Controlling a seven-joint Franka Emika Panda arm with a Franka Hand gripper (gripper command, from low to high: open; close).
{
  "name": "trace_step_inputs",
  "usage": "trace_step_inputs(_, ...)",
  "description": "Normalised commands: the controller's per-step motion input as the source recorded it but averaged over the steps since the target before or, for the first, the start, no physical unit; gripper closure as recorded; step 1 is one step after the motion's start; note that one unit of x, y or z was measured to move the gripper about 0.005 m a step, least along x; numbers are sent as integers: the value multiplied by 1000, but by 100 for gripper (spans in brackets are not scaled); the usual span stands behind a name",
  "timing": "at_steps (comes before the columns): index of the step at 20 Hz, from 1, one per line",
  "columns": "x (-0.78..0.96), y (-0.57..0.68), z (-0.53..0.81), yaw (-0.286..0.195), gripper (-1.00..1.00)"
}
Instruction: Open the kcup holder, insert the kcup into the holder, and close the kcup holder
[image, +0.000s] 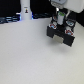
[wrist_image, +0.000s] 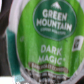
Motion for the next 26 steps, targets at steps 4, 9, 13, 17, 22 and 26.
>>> trace_step_inputs(4,24,103,-153,8,100)
trace_step_inputs(9,3,50,-47,7,100)
trace_step_inputs(13,38,16,29,7,100)
trace_step_inputs(17,74,121,190,1,100)
trace_step_inputs(22,112,297,408,0,100)
trace_step_inputs(26,174,331,356,0,100)
